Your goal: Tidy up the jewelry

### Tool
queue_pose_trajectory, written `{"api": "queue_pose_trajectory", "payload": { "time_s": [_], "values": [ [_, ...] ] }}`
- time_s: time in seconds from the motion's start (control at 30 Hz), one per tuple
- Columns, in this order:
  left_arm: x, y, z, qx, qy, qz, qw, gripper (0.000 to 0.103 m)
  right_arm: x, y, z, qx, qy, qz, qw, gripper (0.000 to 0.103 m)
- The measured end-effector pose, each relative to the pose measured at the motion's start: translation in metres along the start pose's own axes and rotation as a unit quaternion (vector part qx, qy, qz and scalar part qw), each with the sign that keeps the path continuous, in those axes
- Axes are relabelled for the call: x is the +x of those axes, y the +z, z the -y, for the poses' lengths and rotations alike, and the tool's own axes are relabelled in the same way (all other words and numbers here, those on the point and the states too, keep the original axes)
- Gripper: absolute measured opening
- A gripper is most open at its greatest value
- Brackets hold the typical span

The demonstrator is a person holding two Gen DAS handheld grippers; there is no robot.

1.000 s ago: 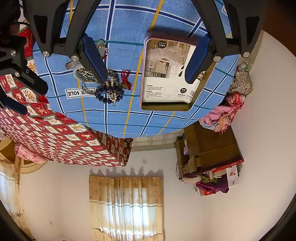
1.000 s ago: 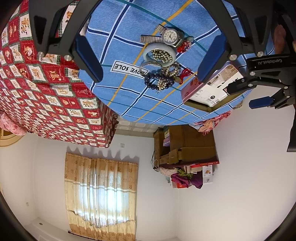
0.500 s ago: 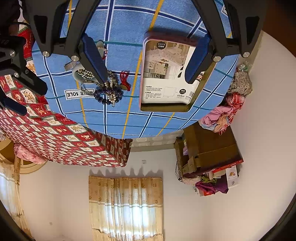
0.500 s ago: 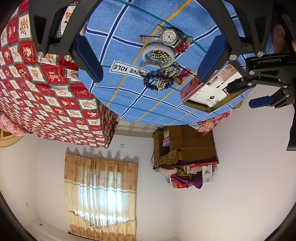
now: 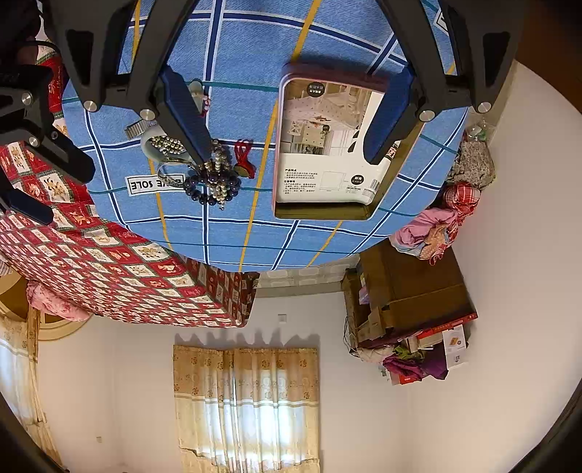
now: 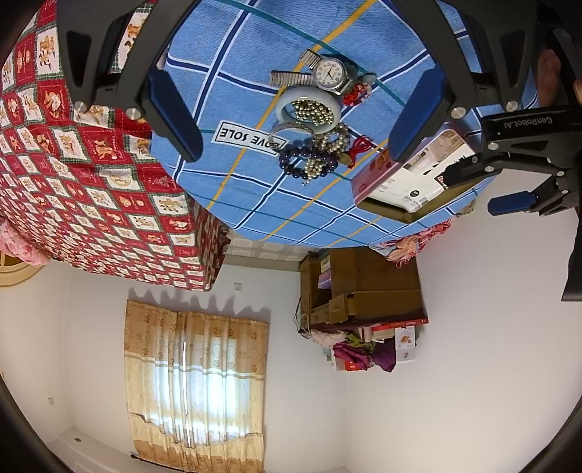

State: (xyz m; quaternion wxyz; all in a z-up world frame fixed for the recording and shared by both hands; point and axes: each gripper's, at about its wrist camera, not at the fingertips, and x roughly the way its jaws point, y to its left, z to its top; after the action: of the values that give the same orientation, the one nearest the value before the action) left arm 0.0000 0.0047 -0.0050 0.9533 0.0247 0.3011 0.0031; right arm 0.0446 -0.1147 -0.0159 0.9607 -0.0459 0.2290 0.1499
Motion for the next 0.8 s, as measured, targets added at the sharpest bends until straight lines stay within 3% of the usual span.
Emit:
{"api": "queue_pose_trajectory", "payload": {
  "time_s": [0.8],
  "values": [
    [-0.0006,-0.0019,-0.0066,-0.002,0.004,-0.002,1.0,0.085,0.0032,-0.004,-0.0047,-0.001,0.0,-0.003,1.0,0.103]
  ]
}}
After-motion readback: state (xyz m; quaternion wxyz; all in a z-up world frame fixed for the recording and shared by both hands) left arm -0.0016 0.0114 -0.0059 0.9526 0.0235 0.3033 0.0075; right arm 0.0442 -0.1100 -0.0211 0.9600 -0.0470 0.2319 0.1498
